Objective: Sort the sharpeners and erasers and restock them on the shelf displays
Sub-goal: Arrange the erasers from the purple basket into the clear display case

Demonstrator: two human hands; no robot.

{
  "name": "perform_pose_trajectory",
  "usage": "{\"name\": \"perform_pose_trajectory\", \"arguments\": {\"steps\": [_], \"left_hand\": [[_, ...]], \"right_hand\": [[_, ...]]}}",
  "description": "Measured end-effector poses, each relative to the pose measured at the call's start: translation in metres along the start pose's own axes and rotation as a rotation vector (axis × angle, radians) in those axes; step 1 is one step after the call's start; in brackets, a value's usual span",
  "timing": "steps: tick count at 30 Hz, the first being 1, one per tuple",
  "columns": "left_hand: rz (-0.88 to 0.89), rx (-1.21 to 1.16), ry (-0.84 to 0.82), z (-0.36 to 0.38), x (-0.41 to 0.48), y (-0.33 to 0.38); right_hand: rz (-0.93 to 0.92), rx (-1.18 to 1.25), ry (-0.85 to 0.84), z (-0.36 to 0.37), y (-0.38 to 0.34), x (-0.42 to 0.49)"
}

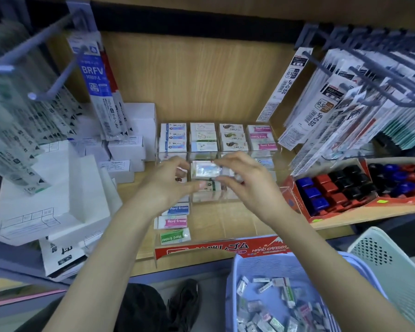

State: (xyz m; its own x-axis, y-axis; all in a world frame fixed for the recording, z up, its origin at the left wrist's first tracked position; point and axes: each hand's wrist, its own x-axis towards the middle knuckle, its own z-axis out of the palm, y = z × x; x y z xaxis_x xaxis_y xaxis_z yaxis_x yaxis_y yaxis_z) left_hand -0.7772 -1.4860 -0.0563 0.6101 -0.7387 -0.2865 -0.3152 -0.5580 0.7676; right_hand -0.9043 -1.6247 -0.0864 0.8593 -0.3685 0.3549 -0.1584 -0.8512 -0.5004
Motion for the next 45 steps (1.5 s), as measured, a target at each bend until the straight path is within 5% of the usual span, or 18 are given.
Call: {"name": "perform_pose_trajectory", "arguments": {"steps": [5,14,16,19,21,25,37,42,45], "left_hand": [[-0.043,0.395,-0.002,-0.001,0.003,-0.012],[-0.028,0.551,-0.167,0.008,0.002,-0.021],[-0.013,0.55,-0.129,0.008,0.002,-0.018],[0.057,0.407,-0.022,0.009,0.0,-0.011],[0.146,0.283,0.022,0.012,-0.003,-0.004],[0.329,0.609,0.0,0.037,-0.007,-0.006],[0.205,0.776,0.099,0.073,0.01,-0.017],[0.31,0.598,0.235,0.074,-0.011,-0.001],[0.466,0.11,0.117,0.081,-0.058,0.019]], "right_hand": [[0.148,-0.145,-0.078,0.014,0.02,0.032],[0.17,-0.398,-0.132,0.037,0.017,0.046],[0.253,-0.1,-0.013,0.031,0.012,0.036],[0.496,0.723,0.162,0.009,-0.002,0.01],[0.565,0.934,0.228,-0.002,-0.003,-0.009],[0.552,0.747,0.202,-0.01,-0.003,-0.04],[0.589,0.857,0.303,-0.033,-0.02,-0.093],[0.576,0.979,0.395,-0.048,-0.024,-0.112],[0.542,1.049,0.428,-0.058,-0.03,-0.124]]}}
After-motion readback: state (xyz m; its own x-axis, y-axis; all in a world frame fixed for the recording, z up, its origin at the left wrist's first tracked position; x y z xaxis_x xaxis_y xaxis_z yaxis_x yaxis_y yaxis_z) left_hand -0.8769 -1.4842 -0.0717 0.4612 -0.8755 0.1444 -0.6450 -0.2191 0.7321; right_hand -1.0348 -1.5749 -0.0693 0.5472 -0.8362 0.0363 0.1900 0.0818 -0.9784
